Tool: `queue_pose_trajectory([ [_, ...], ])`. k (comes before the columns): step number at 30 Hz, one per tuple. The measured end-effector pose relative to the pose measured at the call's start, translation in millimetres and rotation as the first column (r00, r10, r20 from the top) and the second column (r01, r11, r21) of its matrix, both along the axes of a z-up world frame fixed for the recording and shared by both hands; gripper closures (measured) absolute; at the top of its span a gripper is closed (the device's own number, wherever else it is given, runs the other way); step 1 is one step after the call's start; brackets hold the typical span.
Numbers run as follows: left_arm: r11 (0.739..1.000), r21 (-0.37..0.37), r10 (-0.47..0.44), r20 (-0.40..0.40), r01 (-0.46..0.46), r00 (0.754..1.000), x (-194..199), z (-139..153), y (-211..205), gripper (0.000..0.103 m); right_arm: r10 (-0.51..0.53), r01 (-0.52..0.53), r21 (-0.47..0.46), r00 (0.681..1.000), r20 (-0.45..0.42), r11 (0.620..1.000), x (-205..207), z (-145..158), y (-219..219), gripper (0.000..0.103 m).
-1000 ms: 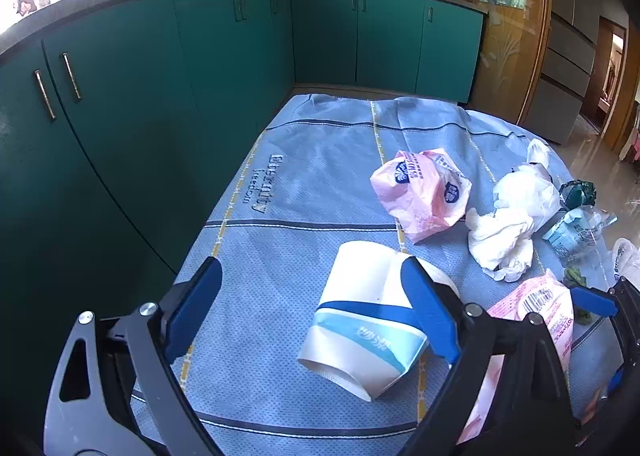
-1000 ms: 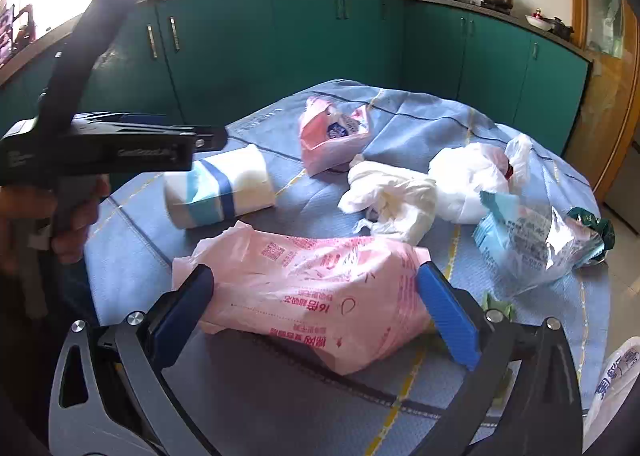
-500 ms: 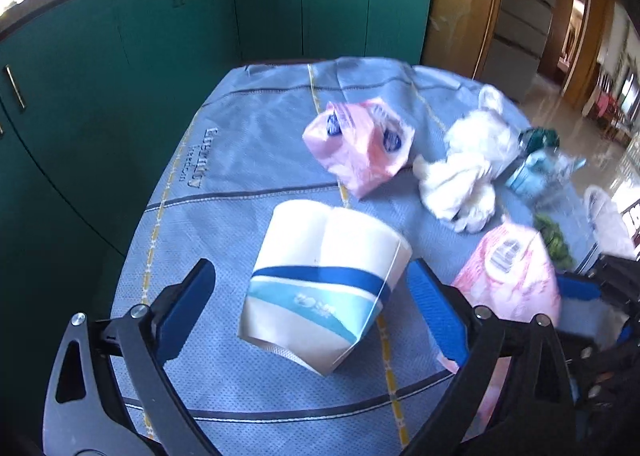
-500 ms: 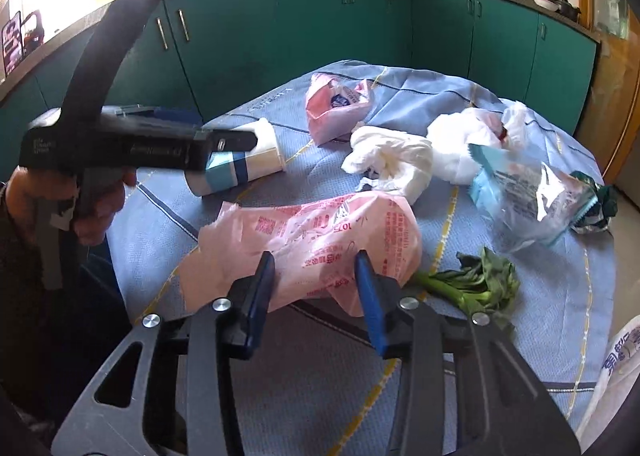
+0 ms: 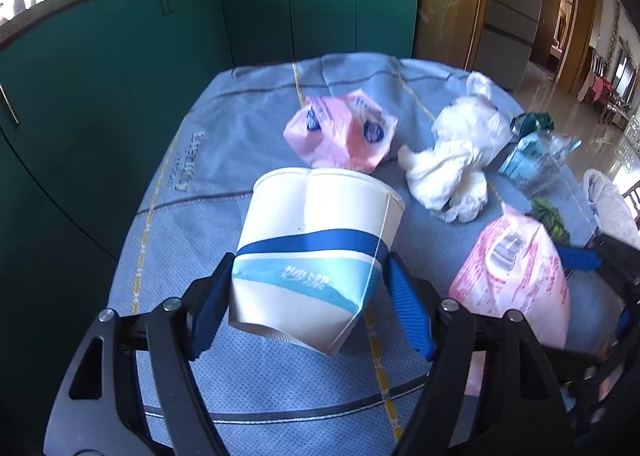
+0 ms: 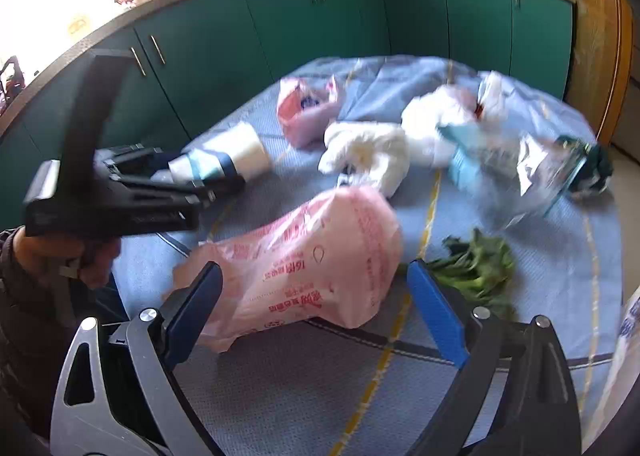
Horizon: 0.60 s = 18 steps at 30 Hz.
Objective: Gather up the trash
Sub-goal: 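Grasp the white paper cup with the left tool while the right tool lifts the pink bag, then carry the paper cup and pink bag to the white bin and release both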
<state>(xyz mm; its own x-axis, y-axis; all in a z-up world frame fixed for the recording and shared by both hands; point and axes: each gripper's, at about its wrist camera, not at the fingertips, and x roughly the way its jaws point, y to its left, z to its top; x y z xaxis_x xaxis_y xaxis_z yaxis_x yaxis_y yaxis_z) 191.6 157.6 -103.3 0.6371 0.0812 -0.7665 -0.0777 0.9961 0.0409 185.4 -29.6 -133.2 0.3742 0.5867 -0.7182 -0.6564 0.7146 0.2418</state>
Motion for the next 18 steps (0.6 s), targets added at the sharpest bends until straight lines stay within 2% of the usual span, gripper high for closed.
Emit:
queue_pose_trajectory([
  [6, 1.0, -0.009, -0.001, 0.049, 0.002, 0.999, -3.1, 9.9, -0.3, 0.028, -0.027, 0.028, -0.043, 0.999, 0.032, 0.999, -3.7, -9.4, 13.9, 0.009],
  [7, 1.0, -0.01, 0.007, 0.056, -0.007, 0.998, -3.3, 11.5, 1.2, 0.028, -0.032, 0.034, -0.04, 0.999, 0.036, 0.999, -3.8, -9.2, 14.1, 0.014],
  [8, 1.0, -0.011, 0.016, 0.067, -0.016, 0.998, -3.8, 12.9, 3.2, 0.028, -0.032, 0.033, -0.031, 0.999, 0.033, 0.999, -3.8, -9.0, 14.4, 0.025],
  [13, 0.998, 0.0, 0.061, 0.166, -0.062, 0.984, -11.8, 30.9, 5.9, 0.029, -0.026, 0.026, -0.006, 0.999, 0.043, 1.0, -7.4, -3.8, 9.3, 0.045],
  [18, 0.995, 0.047, 0.069, 0.282, -0.086, 0.957, -22.1, 53.5, -9.1, 0.029, -0.048, 0.041, 0.062, 0.992, 0.114, 0.997, -15.8, 20.1, -14.9, 0.049],
])
